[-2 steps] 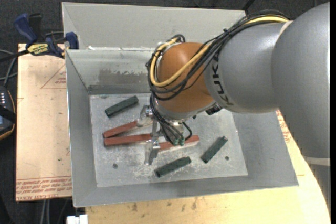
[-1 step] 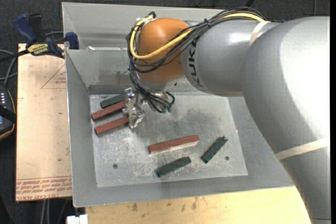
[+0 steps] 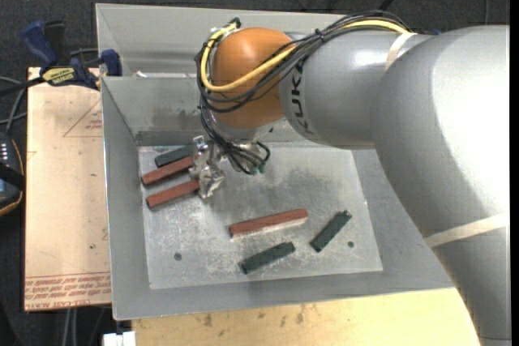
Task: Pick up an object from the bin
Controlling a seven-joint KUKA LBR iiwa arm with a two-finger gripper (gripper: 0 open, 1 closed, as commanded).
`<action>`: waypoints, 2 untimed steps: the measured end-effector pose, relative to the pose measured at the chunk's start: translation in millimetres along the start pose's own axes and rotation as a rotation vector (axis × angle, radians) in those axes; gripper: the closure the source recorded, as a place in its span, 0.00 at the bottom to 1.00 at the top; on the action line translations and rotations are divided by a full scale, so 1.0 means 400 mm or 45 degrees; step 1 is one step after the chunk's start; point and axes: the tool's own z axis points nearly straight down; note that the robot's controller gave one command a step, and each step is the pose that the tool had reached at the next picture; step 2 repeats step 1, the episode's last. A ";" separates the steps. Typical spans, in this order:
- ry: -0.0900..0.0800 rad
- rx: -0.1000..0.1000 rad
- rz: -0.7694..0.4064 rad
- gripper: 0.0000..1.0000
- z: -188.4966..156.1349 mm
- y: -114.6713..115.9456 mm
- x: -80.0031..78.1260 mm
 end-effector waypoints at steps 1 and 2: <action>0.021 0.003 0.010 1.00 -0.403 -0.046 -0.002; 0.021 0.003 0.010 1.00 -0.403 -0.046 -0.002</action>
Offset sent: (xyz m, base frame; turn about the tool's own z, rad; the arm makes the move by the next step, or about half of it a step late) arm 0.0000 0.0000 0.0000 0.0000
